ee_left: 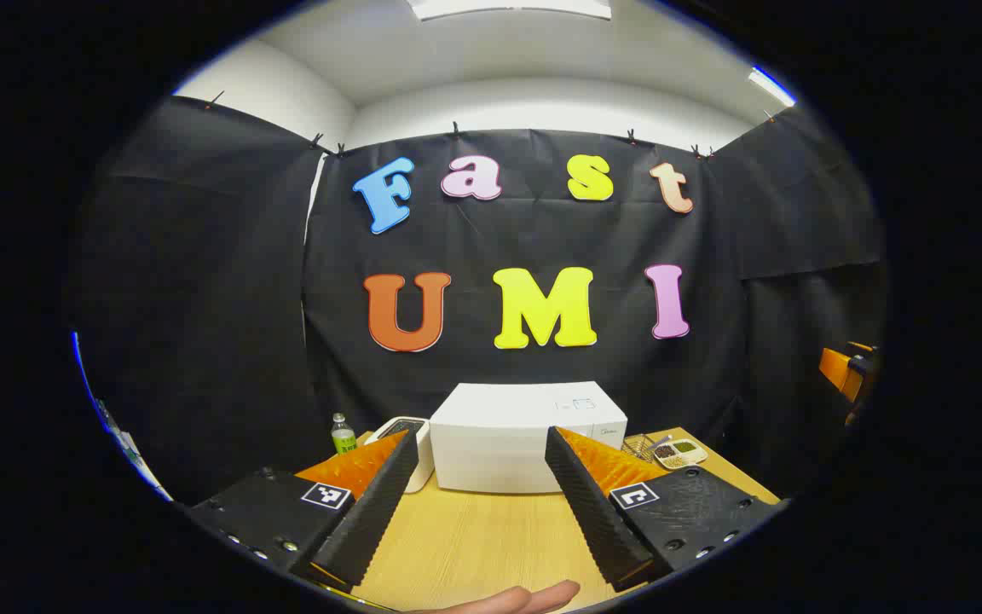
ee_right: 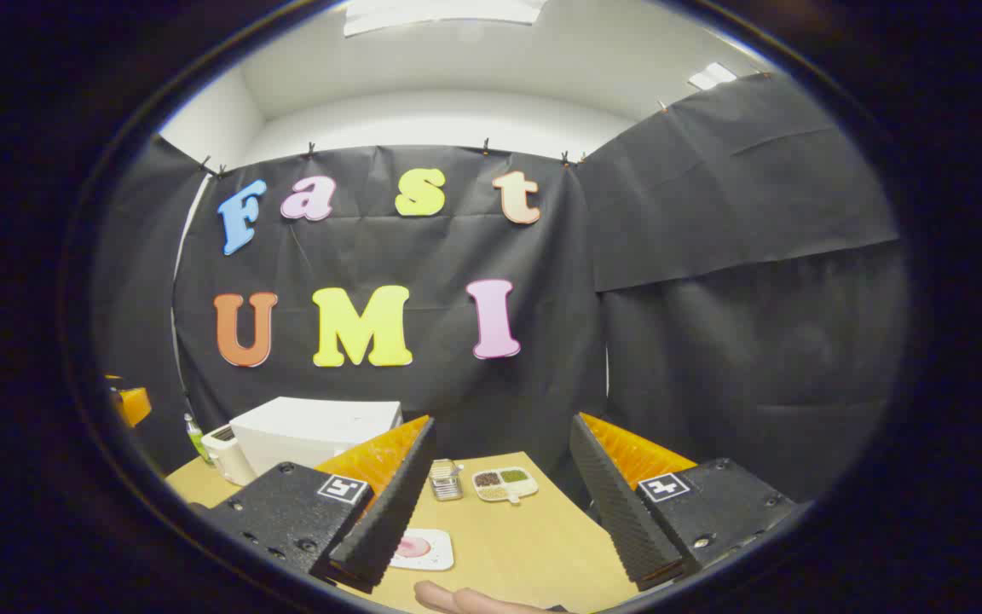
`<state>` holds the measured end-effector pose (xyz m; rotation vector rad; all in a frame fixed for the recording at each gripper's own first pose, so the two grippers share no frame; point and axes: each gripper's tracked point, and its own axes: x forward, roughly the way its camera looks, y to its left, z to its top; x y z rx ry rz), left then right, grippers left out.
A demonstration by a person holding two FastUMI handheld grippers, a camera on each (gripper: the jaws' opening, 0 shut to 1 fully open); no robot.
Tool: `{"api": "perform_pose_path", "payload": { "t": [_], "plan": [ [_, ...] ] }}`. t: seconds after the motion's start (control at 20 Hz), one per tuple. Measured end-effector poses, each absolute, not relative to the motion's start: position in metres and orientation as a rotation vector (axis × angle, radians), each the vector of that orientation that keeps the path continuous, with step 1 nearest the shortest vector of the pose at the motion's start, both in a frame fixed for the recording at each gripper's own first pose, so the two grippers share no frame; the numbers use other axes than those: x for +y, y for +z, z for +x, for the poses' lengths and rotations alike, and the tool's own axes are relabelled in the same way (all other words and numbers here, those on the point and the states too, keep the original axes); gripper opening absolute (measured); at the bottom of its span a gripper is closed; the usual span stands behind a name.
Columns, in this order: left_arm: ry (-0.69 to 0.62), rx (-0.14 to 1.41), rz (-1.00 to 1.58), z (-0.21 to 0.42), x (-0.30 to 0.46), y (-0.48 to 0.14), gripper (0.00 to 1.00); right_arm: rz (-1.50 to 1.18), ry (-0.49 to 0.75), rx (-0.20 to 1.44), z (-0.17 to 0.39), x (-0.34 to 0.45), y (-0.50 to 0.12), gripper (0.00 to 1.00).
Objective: Open the microwave oven with the left hand, put the food in, and close the microwave oven.
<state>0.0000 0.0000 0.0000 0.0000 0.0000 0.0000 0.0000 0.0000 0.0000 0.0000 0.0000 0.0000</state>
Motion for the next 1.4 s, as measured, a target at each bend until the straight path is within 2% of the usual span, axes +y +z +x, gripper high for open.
{"api": "perform_pose_path", "payload": {
  "t": [0.05,0.1,0.15,0.2,0.25,0.6,1.0,1.4],
  "plan": [
    [-0.001,-0.011,-0.005,-0.002,0.003,0.004,0.95,0.006,-0.001,-0.015,-0.001,-0.001,0.006,1.00],
    [-0.003,-0.019,-0.007,-0.004,0.004,0.006,0.95,0.020,-0.002,-0.037,-0.002,-0.001,0.013,1.00],
    [-0.008,-0.023,-0.011,-0.007,0.003,0.008,0.95,0.031,-0.008,-0.053,-0.001,-0.003,0.015,0.91],
    [-0.017,-0.025,-0.012,-0.009,0.002,0.007,0.95,0.039,-0.018,-0.063,-0.002,-0.007,0.017,0.91],
    [-0.027,-0.031,-0.010,-0.012,0.000,0.008,0.95,0.046,-0.023,-0.063,-0.002,-0.010,0.016,1.00],
    [-0.101,-0.061,-0.027,-0.035,-0.018,0.019,0.95,0.071,-0.001,-0.066,-0.007,-0.015,0.018,1.00],
    [-0.109,-0.099,0.001,-0.052,-0.025,0.028,0.95,0.060,0.018,-0.076,-0.013,-0.014,0.021,1.00],
    [-0.103,-0.087,-0.017,0.000,-0.047,0.011,0.95,0.061,0.038,-0.086,-0.013,-0.019,0.018,1.00]
  ]
}}
